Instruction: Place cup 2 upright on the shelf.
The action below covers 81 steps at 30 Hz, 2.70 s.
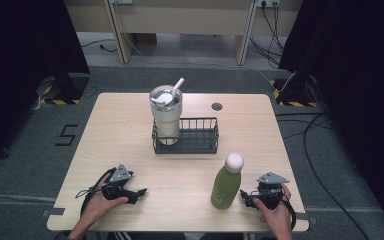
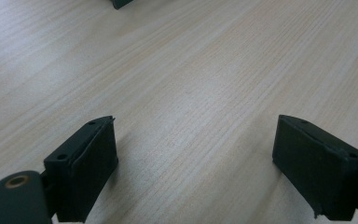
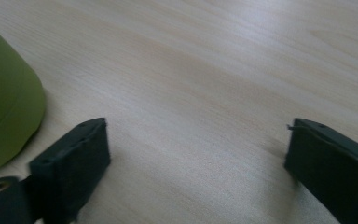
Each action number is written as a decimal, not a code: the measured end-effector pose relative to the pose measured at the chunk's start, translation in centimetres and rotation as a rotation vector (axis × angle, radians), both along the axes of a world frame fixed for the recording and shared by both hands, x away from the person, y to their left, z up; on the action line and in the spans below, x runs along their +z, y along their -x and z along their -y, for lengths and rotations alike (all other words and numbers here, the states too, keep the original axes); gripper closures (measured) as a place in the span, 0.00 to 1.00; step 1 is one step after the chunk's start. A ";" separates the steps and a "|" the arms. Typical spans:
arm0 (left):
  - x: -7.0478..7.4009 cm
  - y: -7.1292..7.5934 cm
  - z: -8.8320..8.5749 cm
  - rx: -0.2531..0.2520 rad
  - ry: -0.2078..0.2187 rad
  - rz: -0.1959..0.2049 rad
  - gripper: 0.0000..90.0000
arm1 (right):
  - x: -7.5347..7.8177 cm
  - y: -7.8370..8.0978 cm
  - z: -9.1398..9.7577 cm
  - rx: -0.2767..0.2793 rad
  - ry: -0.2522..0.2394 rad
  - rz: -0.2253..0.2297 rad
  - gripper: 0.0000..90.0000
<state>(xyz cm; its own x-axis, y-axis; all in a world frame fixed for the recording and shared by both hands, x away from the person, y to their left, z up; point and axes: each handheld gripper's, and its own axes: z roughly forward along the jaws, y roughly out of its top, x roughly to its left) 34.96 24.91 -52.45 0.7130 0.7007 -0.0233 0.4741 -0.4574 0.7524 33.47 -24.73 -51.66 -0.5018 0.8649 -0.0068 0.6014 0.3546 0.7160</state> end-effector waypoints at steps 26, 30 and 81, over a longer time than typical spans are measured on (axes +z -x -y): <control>0.0 0.0 0.0 0.000 0.000 0.000 0.14 | 1.9 5.4 0.4 0.006 -0.083 0.152 0.17; 0.0 0.0 0.0 0.000 0.000 0.000 0.14 | 2.1 6.1 0.2 0.025 -0.083 0.162 0.17; 0.0 0.0 0.0 0.002 -0.002 -0.001 0.14 | 3.9 8.3 -3.2 0.213 -0.219 0.277 0.17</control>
<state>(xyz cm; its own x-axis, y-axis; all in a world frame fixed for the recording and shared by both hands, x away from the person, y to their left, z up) 34.97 24.91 -52.45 0.7114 0.7024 -0.0231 0.4762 -0.4576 0.7509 25.20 -21.50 -47.80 -0.6750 0.7378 0.0060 0.3048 0.2714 0.9129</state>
